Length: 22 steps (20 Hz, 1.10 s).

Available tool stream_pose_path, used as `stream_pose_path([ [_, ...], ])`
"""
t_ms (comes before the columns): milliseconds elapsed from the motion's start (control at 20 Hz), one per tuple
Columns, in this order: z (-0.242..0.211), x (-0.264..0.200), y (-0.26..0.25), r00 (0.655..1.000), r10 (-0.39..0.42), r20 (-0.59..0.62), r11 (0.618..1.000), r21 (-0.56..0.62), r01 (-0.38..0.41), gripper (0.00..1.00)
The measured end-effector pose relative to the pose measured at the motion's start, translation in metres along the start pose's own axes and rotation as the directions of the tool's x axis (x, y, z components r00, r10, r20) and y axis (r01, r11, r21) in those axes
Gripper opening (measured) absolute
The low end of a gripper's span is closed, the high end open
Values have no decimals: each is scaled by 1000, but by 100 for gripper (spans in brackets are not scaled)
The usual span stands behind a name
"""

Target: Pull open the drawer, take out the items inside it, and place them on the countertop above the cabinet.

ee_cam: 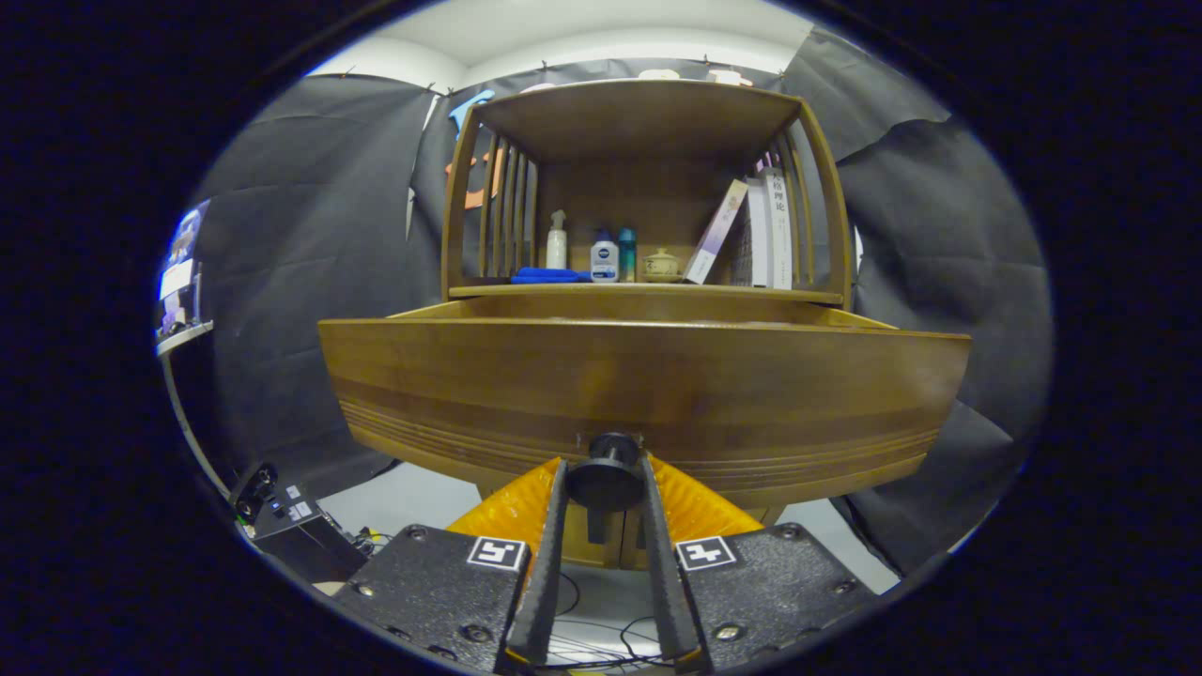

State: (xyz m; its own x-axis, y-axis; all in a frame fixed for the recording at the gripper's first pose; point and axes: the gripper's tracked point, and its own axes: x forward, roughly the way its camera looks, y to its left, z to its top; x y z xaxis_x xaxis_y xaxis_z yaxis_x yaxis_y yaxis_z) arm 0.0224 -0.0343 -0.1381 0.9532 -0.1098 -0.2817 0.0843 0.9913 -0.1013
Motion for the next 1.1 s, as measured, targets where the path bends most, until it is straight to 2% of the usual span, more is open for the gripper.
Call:
stream_pose_path([
  [100,-1,-10,0,1000,10,-28,1000,-14,-11,56],
  [300,16,-29,5,995,81,-58,997,-12,-82,75],
  [450,49,-36,10,992,117,-57,993,2,-117,82],
  [650,108,-32,10,990,141,-7,990,-19,-141,83],
  [800,136,-11,3,988,147,-37,989,-24,-148,98],
  [1000,146,28,-4,971,178,-158,982,-39,-186,98],
  [1100,137,51,-13,942,182,-282,980,-26,-197,98],
])
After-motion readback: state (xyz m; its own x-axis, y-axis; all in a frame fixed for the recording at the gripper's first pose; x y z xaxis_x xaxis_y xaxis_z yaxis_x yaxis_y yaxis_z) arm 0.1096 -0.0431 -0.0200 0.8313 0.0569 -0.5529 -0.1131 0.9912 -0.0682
